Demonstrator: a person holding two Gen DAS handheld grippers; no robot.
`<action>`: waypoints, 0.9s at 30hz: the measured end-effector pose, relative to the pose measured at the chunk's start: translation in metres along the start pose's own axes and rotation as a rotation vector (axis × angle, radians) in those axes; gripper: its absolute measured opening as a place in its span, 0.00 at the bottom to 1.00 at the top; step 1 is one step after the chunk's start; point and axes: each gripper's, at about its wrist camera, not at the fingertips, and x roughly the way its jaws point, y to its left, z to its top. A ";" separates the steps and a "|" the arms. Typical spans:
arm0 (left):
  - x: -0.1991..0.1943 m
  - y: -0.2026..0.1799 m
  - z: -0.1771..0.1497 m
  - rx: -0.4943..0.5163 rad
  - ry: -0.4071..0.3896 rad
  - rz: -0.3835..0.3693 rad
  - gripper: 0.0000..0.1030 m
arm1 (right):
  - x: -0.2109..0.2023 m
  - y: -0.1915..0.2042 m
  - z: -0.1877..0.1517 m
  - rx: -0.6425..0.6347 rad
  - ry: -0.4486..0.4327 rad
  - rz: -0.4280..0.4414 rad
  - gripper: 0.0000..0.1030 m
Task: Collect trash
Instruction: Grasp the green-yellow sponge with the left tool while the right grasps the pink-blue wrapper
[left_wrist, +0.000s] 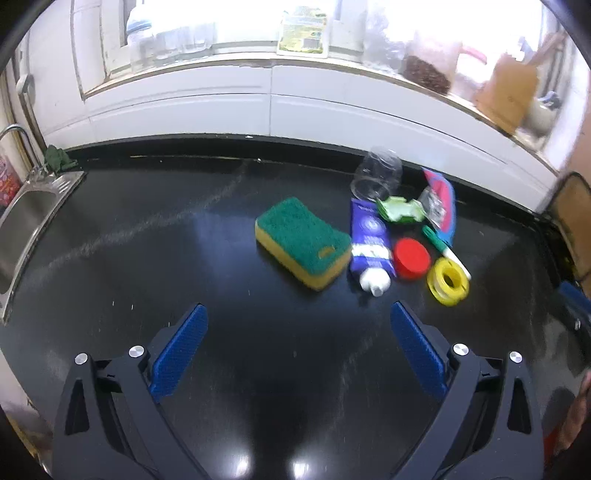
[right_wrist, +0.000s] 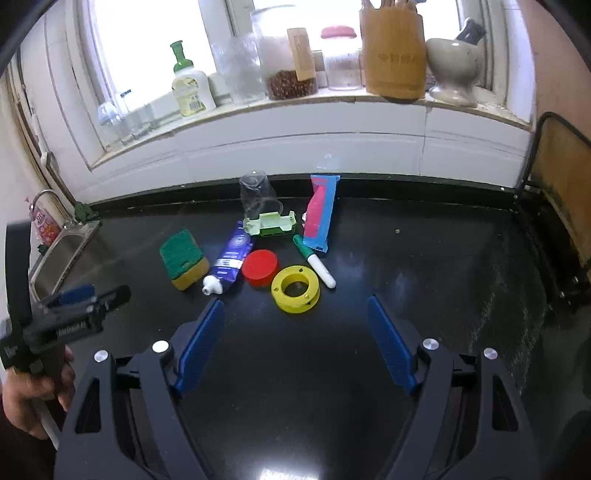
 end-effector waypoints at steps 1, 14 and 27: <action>0.007 0.000 0.005 -0.001 0.003 0.006 0.93 | 0.008 0.001 0.005 -0.006 0.007 -0.003 0.74; 0.128 0.009 0.055 -0.130 0.181 0.042 0.93 | 0.157 -0.028 0.081 0.067 0.139 -0.079 0.74; 0.143 -0.013 0.039 0.009 0.140 0.049 0.39 | 0.216 -0.032 0.090 0.033 0.219 -0.144 0.09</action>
